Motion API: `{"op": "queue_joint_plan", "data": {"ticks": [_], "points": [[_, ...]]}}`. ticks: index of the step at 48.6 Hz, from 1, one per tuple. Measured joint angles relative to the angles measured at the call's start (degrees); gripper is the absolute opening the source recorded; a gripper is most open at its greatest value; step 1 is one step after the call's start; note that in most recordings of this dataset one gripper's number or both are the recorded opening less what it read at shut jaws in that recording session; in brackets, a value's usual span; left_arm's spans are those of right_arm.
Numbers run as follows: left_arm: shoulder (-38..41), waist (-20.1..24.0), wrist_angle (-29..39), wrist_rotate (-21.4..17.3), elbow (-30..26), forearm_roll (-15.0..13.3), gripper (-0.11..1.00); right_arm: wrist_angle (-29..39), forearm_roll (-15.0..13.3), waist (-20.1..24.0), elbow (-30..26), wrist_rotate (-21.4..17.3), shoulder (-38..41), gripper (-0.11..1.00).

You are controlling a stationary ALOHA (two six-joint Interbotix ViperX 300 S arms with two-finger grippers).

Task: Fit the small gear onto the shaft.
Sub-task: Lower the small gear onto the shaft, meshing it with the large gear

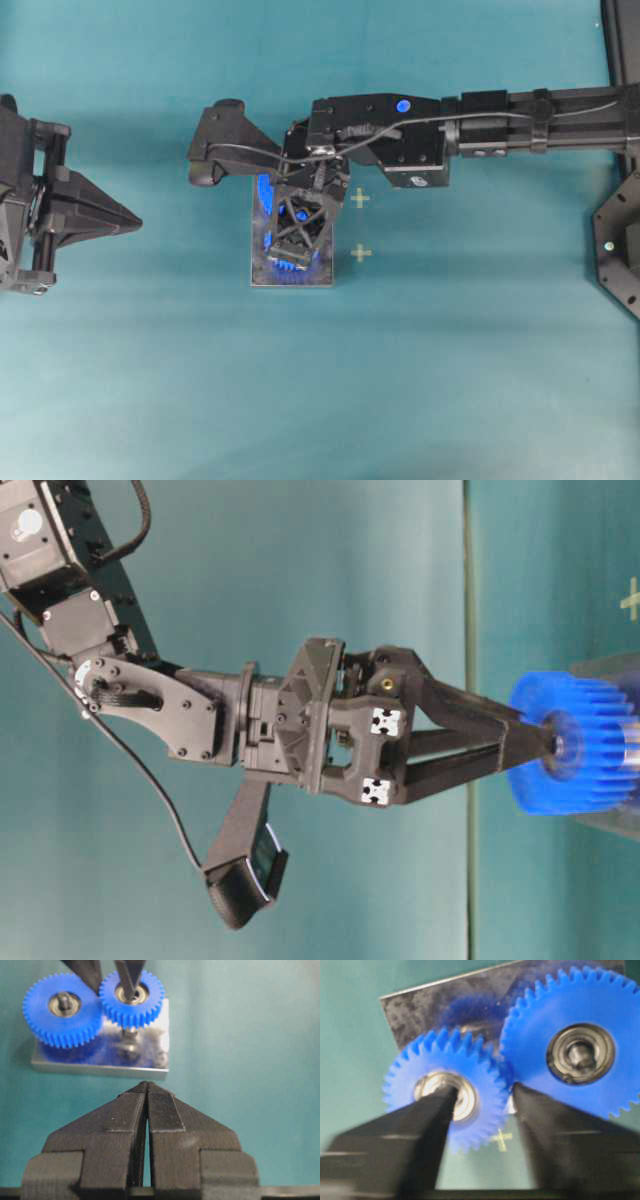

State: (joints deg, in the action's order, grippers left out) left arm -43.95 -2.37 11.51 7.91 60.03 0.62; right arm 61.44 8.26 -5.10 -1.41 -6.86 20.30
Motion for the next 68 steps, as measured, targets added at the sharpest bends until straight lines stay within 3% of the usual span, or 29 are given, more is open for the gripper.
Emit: {"op": "queue_joint_plan", "data": {"ticks": [14, 25, 30, 44, 59, 68], "points": [[0.0, -0.5, -0.1, 0.9, 0.3, 0.0, 0.00, 0.2, -0.4, -0.2, -1.1, -0.1, 0.0, 0.60], [0.0, -0.5, 0.0, 0.9, 0.2, 0.0, 0.00, 0.2, -0.4, 0.1, -4.3, 0.1, 0.7, 0.11], [0.0, -0.5, -0.1, 0.9, 0.2, 0.0, 0.00, 0.4, -0.4, 0.3, -4.4, 0.3, 1.9, -0.01], [0.0, -0.5, -0.1, 0.9, 0.2, 0.0, 0.00, 2.4, -0.4, 0.0, -4.4, 0.4, 2.5, -0.01], [-0.1, -0.6, -0.1, 0.9, 0.3, 0.0, 0.00, 2.4, -0.4, 0.5, 3.3, -1.9, -1.2, -0.01], [-0.2, -0.6, -0.1, 1.0, 0.4, 0.0, 0.00, 1.9, -0.7, 1.7, 4.7, -3.7, -2.8, -0.01]]}}
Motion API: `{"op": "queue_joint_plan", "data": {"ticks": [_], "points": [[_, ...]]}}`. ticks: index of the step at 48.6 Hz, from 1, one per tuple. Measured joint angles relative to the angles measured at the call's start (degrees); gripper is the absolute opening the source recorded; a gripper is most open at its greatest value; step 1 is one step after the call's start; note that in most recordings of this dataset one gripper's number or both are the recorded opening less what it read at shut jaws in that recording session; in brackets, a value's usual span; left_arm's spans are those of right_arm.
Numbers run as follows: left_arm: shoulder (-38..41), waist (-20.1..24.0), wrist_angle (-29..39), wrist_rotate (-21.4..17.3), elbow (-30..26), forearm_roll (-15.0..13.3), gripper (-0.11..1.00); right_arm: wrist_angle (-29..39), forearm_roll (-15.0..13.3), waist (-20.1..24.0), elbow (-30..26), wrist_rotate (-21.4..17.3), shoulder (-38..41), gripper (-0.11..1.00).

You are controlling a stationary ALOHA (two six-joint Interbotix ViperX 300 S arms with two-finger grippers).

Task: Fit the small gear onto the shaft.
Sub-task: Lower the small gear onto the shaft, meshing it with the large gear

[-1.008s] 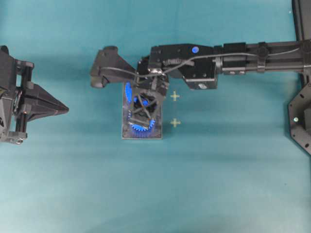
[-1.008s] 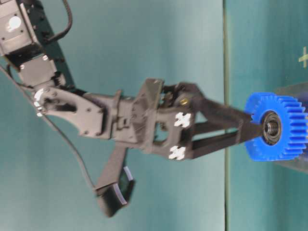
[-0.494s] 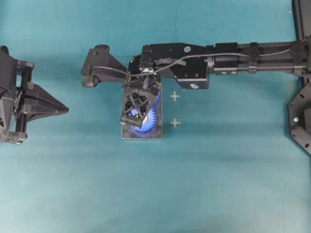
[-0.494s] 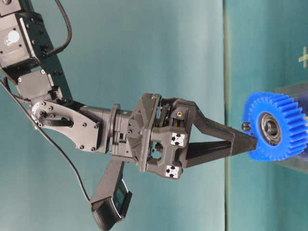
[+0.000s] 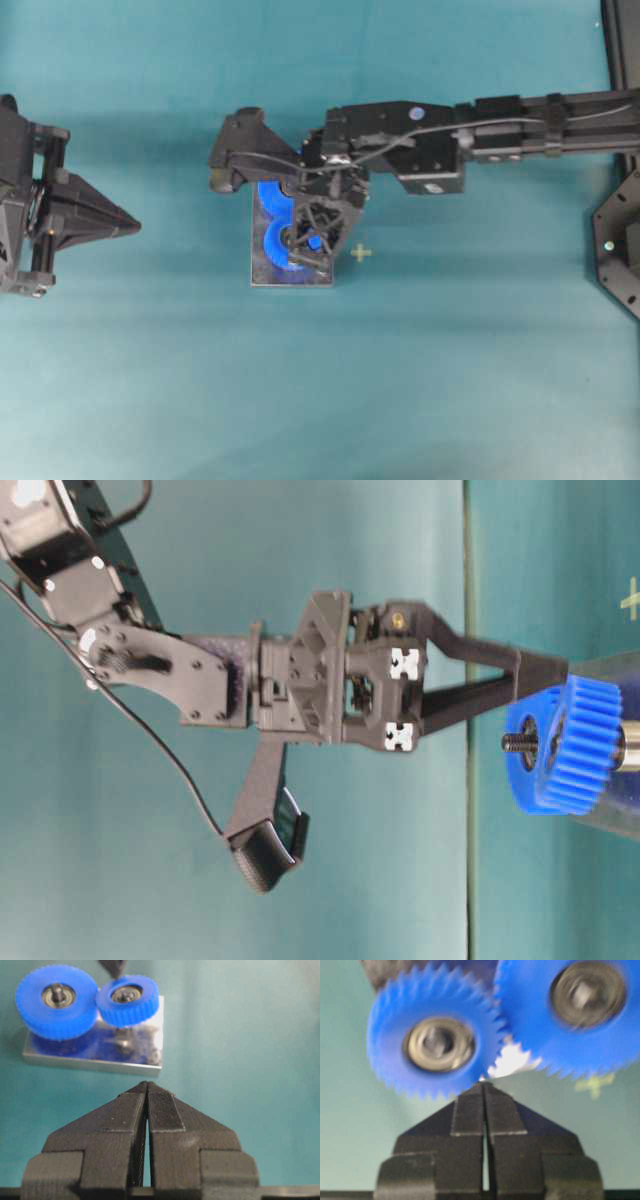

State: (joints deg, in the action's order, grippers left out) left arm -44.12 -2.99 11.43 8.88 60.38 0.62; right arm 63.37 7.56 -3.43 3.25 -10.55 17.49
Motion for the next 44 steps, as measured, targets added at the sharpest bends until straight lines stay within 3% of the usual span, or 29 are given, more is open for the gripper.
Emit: {"op": "queue_joint_plan", "data": {"ticks": [22, 34, 44], "points": [[0.0, 0.0, 0.0, 0.0, 0.0, 0.0, 0.00, -2.8, -1.7, -0.3, -6.2, -0.4, 3.3, -0.01], [-0.1, 0.0, 0.0, -0.1, 0.0, 0.0, 0.00, -2.5, -1.6, -1.0, -5.1, -0.5, 3.5, -0.01], [-0.1, 0.1, 0.0, -0.1, 0.0, 0.0, 0.00, -1.5, -1.4, 1.2, -1.3, -3.4, 0.7, -0.01]]}}
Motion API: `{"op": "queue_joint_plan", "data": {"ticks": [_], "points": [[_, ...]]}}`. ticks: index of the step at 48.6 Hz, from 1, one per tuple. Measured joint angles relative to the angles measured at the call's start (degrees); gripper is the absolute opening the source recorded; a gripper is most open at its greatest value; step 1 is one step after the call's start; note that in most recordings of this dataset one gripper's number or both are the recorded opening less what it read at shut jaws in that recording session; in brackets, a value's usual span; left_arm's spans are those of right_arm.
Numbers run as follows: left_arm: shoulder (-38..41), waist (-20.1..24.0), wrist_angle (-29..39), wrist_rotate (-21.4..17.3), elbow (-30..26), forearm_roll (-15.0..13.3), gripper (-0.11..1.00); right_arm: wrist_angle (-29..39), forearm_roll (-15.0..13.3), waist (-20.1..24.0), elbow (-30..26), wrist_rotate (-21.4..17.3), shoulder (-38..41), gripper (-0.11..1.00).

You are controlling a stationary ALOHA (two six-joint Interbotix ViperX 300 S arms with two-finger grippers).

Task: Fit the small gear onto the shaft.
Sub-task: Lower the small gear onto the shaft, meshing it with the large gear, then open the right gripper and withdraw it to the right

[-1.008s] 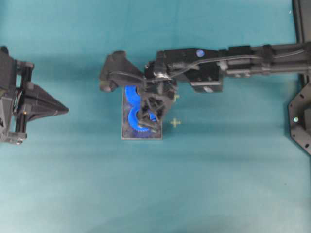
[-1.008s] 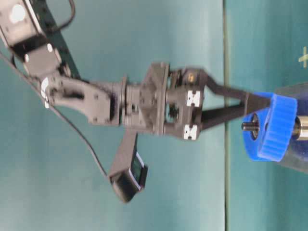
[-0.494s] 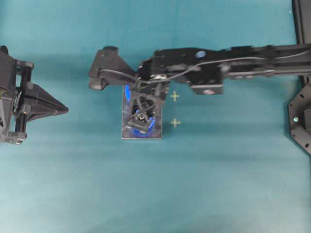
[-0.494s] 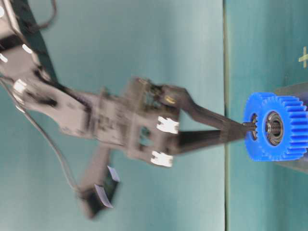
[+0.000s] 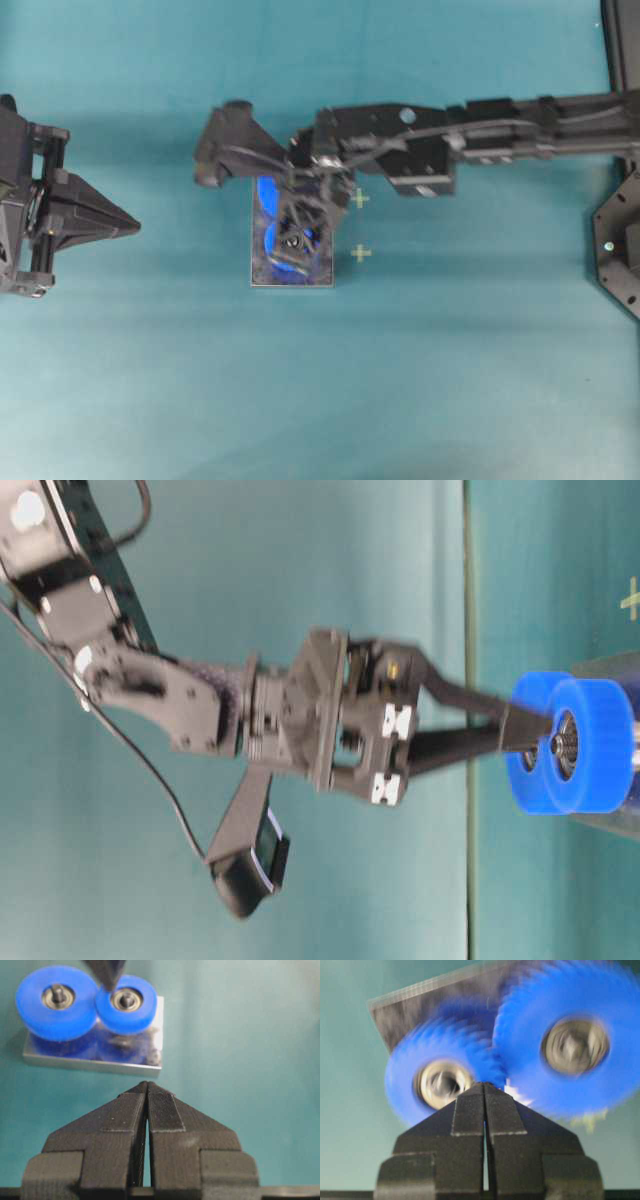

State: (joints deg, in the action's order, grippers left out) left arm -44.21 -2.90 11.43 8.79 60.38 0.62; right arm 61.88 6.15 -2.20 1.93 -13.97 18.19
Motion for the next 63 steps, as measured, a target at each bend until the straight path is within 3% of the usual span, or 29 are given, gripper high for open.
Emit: {"op": "queue_joint_plan", "data": {"ticks": [12, 28, 37, 47, 57, 63], "points": [[0.0, -0.1, 0.0, 0.0, 0.1, -0.1, 0.00, 1.7, 0.2, 4.8, 0.7, -1.8, -1.7, -0.01], [0.0, 0.0, 0.0, 0.0, 0.1, 0.0, 0.00, -0.8, -3.6, -0.2, -1.9, -2.1, -1.4, -0.01], [0.0, -0.1, 0.0, 0.0, 0.1, 0.0, 0.00, -1.1, -3.9, -1.4, -1.8, -2.0, 0.6, -0.01], [0.0, -0.1, 0.0, 0.0, 0.0, 0.0, 0.00, -0.9, -2.2, 0.5, 0.8, -2.0, -0.4, -0.01], [0.0, 0.0, 0.0, 0.0, 0.1, 0.0, 0.00, -0.9, -0.5, 5.2, 4.7, -2.5, -3.8, -0.01], [-0.1, -0.1, -0.1, 0.0, 0.1, 0.0, 0.00, -2.1, -1.9, 4.7, 7.6, -4.1, -9.3, -0.01]]}}
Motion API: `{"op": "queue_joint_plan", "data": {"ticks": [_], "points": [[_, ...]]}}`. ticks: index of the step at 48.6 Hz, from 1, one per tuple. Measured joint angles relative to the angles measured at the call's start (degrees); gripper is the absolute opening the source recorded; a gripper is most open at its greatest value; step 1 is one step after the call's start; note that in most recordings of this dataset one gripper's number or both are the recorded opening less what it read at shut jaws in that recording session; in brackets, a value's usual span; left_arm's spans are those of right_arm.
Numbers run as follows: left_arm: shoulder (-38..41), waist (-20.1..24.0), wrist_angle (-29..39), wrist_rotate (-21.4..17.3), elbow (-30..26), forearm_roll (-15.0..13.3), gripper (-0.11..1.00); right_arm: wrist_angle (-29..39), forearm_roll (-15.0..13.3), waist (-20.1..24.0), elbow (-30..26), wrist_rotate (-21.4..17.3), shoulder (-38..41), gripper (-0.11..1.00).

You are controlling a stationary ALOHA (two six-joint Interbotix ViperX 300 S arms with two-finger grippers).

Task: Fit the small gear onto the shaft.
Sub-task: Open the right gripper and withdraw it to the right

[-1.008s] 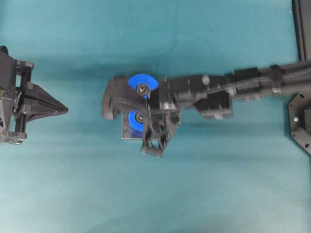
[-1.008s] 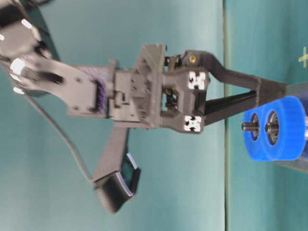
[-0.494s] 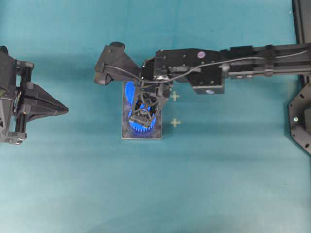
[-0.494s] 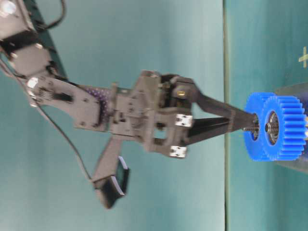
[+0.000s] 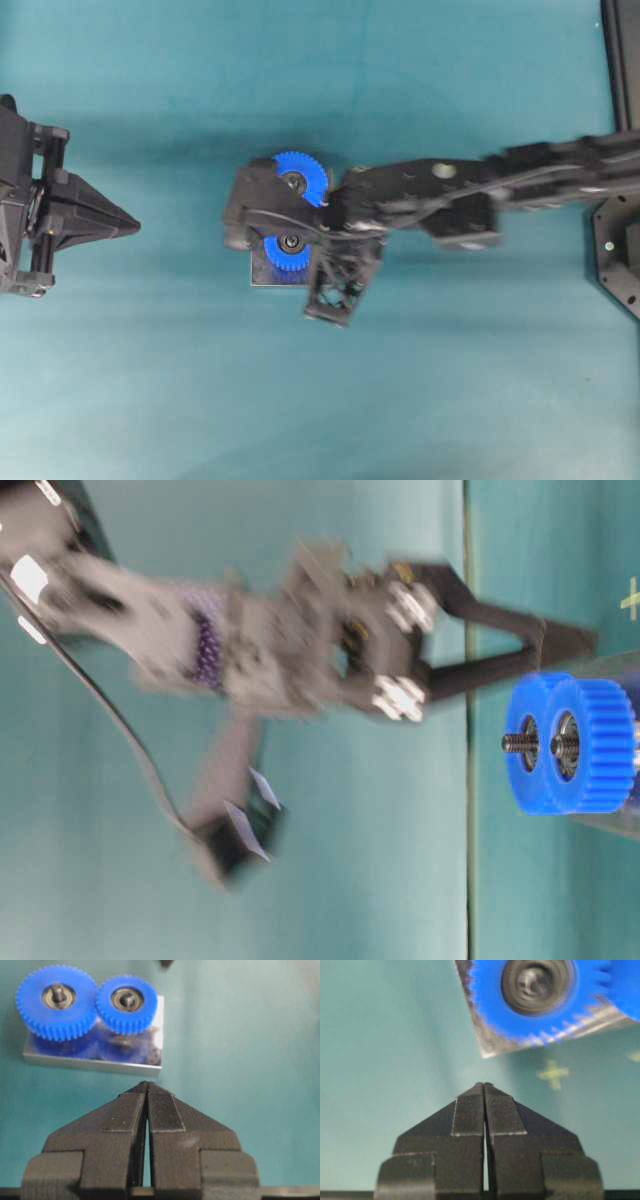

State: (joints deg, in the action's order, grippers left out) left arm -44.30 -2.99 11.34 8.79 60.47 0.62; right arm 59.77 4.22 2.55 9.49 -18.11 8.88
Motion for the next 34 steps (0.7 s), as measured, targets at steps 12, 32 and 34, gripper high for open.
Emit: {"op": "queue_joint_plan", "data": {"ticks": [12, 32, 34], "points": [[-0.8, 0.0, -1.1, -0.8, 0.4, 0.1, 0.00, -7.6, -4.3, -1.1, 11.7, -1.0, -13.0, -0.01], [-6.4, 0.3, -5.4, -1.8, 3.3, 0.3, 0.00, -33.4, -4.9, -1.1, 32.9, -1.1, -26.7, -0.01], [-6.9, 0.1, -5.6, -1.8, 3.6, 0.3, 0.00, -34.9, -4.9, -1.1, 34.2, -1.0, -27.7, -0.01]]}}
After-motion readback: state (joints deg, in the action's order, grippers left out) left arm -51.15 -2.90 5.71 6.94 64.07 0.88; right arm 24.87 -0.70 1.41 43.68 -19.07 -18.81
